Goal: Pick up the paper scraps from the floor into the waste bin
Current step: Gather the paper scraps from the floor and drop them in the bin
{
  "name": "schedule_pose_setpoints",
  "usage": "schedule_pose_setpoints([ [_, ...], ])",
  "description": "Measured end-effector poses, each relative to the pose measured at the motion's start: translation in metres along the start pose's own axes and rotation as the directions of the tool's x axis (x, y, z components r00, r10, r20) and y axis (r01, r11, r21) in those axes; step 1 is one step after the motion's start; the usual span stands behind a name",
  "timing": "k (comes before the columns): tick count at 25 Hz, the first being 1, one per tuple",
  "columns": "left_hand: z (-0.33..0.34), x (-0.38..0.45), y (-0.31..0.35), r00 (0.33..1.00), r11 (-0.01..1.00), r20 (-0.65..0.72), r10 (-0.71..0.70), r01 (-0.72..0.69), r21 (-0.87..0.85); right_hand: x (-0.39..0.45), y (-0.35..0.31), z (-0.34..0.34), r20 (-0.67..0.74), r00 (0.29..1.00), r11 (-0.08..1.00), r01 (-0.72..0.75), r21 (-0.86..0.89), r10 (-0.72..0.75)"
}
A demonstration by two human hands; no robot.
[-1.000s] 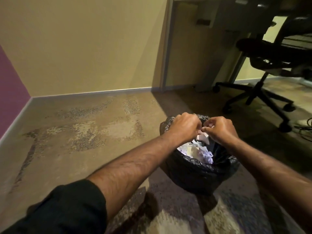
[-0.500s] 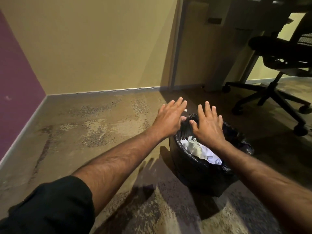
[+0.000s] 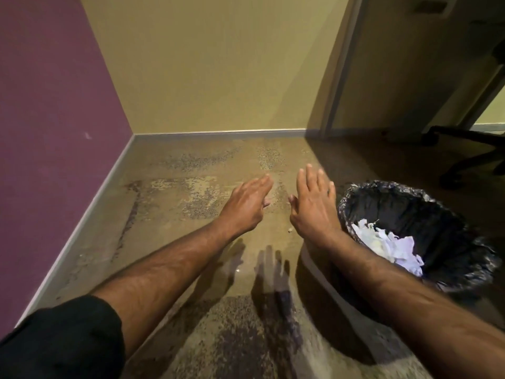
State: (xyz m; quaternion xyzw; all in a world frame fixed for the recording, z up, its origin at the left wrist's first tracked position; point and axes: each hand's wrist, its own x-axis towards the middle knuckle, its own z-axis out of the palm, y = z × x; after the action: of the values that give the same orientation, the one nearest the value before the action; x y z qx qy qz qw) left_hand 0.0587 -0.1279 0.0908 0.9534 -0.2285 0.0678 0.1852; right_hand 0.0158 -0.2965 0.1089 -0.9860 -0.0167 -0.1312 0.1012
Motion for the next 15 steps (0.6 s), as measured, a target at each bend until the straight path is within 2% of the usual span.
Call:
schedule_pose_setpoints([
  [5,0.035,-0.030,-0.056,0.984,0.996,0.154,-0.090,0.091,0.002,-0.014,-0.013,0.063,0.210,0.978,0.996,-0.030,0.089,0.011],
  [10,0.072,-0.059,-0.081,0.957,0.998,0.285,-0.059,0.067,-0.018,-0.026,0.000,0.109,0.368,0.928,0.998,-0.069,0.004,0.062],
  [13,0.092,-0.078,-0.092,0.949,0.998,0.313,-0.036,0.049,-0.034,-0.027,0.013,0.128,0.410,0.900,0.977,-0.196,0.079,0.147],
  [15,0.099,-0.085,-0.099,0.940,0.996,0.339,-0.039,0.062,-0.059,-0.027,0.023,0.139,0.425,0.876,0.924,-0.332,0.191,0.227],
])
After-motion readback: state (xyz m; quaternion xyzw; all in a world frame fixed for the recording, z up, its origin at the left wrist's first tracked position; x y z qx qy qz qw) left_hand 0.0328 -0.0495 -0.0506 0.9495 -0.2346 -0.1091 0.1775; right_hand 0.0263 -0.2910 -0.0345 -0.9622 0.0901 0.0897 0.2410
